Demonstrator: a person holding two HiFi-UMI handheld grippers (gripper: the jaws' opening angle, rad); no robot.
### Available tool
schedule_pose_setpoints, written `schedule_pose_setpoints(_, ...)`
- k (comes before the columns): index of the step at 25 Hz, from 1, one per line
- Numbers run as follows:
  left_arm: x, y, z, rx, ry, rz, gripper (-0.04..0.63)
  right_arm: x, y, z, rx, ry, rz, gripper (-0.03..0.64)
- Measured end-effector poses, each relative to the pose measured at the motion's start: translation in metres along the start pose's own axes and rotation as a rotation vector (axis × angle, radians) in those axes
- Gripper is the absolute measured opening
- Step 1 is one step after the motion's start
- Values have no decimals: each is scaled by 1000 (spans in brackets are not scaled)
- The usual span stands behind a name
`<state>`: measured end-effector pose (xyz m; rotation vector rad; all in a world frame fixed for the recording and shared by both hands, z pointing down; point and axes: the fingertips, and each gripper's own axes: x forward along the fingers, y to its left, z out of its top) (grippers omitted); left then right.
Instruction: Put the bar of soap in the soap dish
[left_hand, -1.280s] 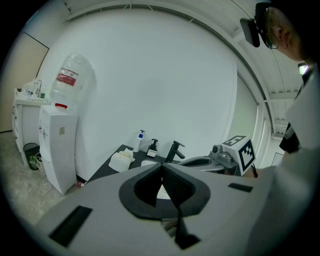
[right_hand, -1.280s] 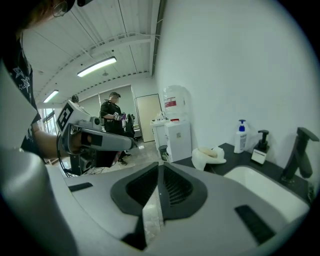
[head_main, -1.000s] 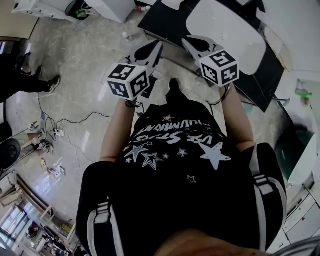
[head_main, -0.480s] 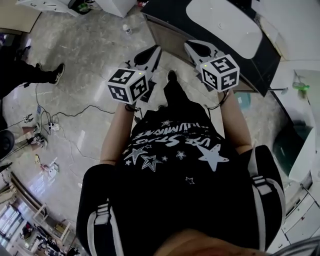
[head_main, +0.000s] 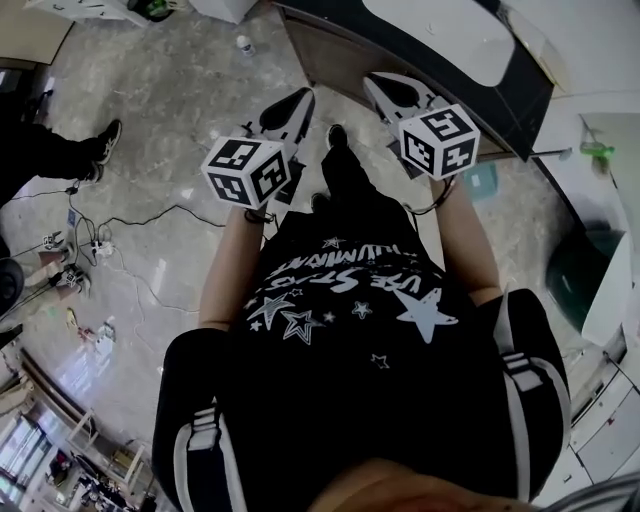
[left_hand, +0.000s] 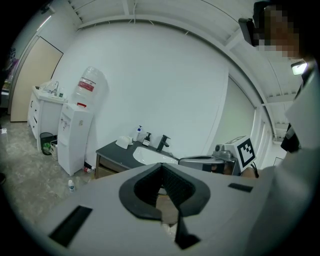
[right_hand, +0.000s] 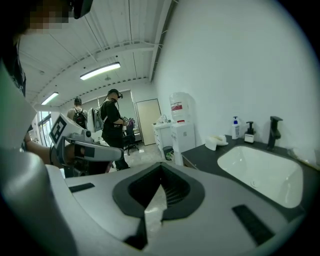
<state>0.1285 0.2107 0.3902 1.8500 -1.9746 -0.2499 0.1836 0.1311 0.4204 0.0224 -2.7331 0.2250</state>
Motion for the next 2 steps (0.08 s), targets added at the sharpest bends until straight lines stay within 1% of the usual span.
schedule_pose_setpoints(2, -4, -6, -3, 2, -1, -10, 12, -8, 4, -3, -10, 0, -14, 8)
